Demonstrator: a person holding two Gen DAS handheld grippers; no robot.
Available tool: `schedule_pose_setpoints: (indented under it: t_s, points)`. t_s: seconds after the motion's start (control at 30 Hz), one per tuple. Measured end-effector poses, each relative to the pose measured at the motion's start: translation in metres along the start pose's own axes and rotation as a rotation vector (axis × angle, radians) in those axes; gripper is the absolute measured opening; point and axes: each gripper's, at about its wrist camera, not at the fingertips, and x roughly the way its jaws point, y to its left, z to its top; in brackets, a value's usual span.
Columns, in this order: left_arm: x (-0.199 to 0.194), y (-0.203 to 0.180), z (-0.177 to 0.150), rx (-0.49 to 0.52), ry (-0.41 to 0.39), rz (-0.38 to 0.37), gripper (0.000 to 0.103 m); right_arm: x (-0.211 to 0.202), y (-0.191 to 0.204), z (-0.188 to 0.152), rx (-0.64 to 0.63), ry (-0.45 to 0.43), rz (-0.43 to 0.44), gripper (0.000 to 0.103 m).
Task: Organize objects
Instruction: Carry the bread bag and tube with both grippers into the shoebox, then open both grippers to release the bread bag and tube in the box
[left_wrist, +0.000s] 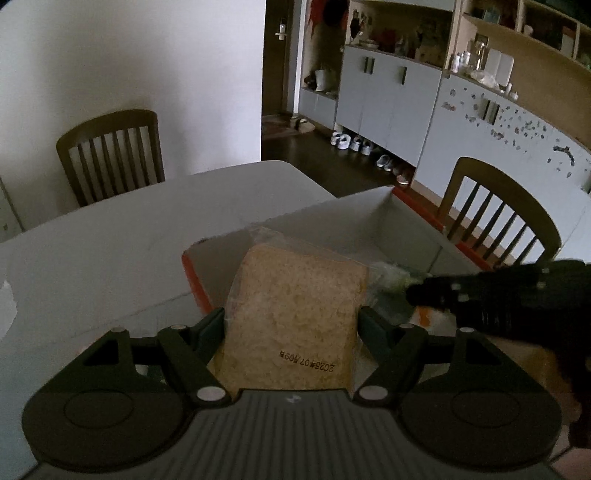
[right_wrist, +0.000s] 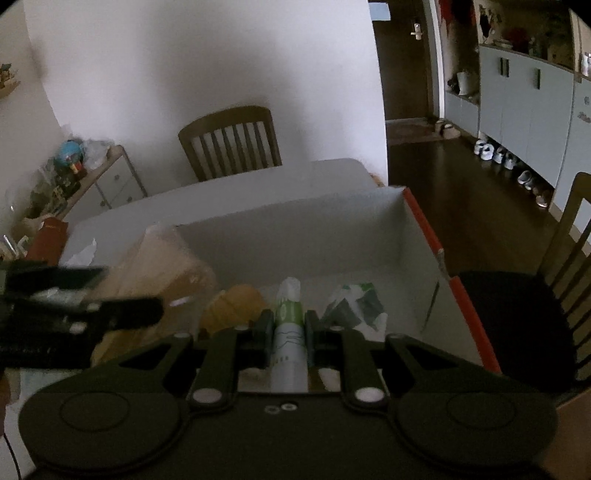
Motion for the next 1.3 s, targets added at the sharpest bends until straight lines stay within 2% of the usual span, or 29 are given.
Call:
schedule_pose_setpoints:
  t_s: [0.2,0.4,0.63,0.87,1.1,1.3]
  points:
    - [0.024,-0.007,0.013,0.041,0.02,0.017,0.077,0.014,0.005,-0.007,-0.042,0.049,-0.009,0.017]
    - [0.048,-0.026,0.011,0.121,0.057,0.023,0.077,0.03,0.009,-0.015,-0.107,0.103,-0.032,0.017]
    - [0.07,-0.034,0.011,0.143,0.102,0.026,0.077,0.041,0.009,-0.02,-0.153,0.146,-0.028,0.017]
    - [0.087,-0.043,0.009,0.172,0.143,0.037,0.077,0.033,0.006,-0.021,-0.203,0.139,-0.012,0.017]
    - [0.102,-0.045,0.0,0.165,0.207,0.005,0.077,0.013,-0.005,-0.016,-0.23,0.125,0.027,0.018]
    - [0.097,-0.035,-0.005,0.131,0.195,-0.025,0.077,0.003,-0.012,-0.015,-0.202,0.115,0.034,0.022]
